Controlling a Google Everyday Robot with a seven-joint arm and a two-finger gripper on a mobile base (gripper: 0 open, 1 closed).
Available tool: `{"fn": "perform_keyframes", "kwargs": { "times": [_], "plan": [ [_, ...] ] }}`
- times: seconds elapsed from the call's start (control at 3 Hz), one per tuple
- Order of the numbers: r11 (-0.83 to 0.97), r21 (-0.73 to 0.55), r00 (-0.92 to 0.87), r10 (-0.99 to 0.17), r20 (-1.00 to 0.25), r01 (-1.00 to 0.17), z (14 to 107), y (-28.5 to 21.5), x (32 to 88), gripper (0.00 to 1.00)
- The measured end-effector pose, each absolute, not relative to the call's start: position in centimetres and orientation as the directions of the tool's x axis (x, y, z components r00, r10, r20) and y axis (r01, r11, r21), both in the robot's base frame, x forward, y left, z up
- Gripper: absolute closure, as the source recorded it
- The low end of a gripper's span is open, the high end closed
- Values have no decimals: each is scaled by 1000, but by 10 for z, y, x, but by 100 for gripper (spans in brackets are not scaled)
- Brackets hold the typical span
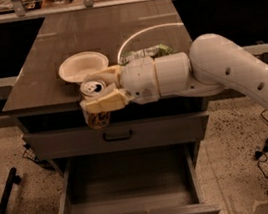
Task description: Place orange can into middle drawer
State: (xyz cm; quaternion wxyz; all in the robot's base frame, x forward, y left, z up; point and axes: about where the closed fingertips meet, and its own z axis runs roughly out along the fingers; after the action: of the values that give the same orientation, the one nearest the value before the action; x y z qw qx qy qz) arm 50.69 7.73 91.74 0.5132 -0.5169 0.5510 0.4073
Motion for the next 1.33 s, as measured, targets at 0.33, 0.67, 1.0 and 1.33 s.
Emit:
{"fn": "perform_keyframes", "kwargs": {
  "times": [0.33, 0.67, 1.0, 1.33],
  "plan": [
    [96, -91, 73, -179, -981, -991, 903, 70, 491, 100],
    [95, -89, 70, -181, -981, -992, 899, 68, 489, 100],
    [116, -62, 39, -186, -982, -991, 860, 54, 483, 100],
    [84, -55, 41, -162, -986, -995, 796, 30, 457, 100]
  ]
}}
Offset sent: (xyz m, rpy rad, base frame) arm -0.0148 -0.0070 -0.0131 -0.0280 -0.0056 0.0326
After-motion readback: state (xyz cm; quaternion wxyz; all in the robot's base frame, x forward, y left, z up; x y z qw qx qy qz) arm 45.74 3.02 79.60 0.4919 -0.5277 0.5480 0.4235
